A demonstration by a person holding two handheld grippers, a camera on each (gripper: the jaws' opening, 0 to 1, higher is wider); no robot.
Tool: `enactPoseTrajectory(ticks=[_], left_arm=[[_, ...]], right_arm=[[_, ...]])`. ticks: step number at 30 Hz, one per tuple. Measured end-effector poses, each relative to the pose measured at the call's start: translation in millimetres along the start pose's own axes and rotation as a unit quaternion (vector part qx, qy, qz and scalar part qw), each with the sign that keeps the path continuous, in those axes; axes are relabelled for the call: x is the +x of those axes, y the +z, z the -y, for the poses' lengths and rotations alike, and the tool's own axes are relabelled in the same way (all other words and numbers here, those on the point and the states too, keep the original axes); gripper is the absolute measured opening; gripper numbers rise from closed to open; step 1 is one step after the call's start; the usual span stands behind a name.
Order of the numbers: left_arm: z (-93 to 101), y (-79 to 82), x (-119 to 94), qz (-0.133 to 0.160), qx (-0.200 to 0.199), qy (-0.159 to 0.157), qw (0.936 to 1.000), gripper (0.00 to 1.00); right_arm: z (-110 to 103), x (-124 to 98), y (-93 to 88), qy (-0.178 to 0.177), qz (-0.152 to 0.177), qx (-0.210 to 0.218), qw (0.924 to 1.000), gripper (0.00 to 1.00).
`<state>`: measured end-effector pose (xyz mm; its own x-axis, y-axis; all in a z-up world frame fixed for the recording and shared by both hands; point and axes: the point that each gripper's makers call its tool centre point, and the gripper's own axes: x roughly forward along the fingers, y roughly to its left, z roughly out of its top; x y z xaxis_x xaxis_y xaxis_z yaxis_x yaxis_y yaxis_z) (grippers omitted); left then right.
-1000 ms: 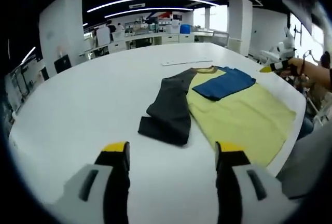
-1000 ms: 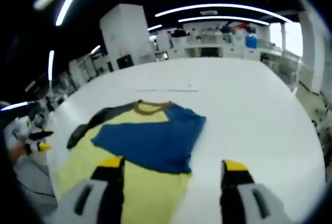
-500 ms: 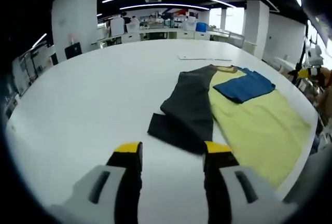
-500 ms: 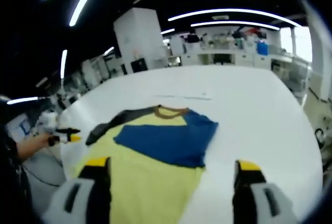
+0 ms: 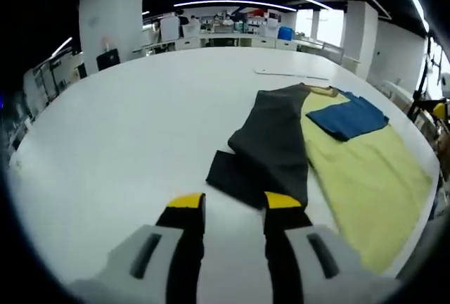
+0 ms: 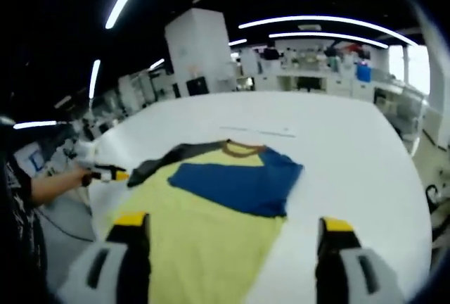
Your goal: Fold the garment on the visible template until the final outline fits inside the template.
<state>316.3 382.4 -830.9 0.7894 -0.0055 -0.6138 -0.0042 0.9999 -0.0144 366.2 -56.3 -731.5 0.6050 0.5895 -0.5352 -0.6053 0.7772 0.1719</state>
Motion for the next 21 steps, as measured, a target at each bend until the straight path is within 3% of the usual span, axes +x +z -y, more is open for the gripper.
enactPoseTrajectory(ticks=[7, 11, 21], left_arm=[[9.0, -0.7, 11, -0.011, -0.004, 0.004, 0.9999, 0.21], [5.8, -3.3, 14, -0.021, 0.001, 0.027, 0.9994, 0.09], [0.9, -0.6, 19, -0.02, -0.035, 0.045, 0.9981, 0.09]], right_arm=[[3, -11, -2.9, -0.014, 0.003, 0.003, 0.9999, 0.99], [5, -16, -3.1, -0.024, 0.004, 0.0, 0.9997, 0.99], [5, -21, -10.2, -0.032, -0.004, -0.003, 0.9995, 0.99]])
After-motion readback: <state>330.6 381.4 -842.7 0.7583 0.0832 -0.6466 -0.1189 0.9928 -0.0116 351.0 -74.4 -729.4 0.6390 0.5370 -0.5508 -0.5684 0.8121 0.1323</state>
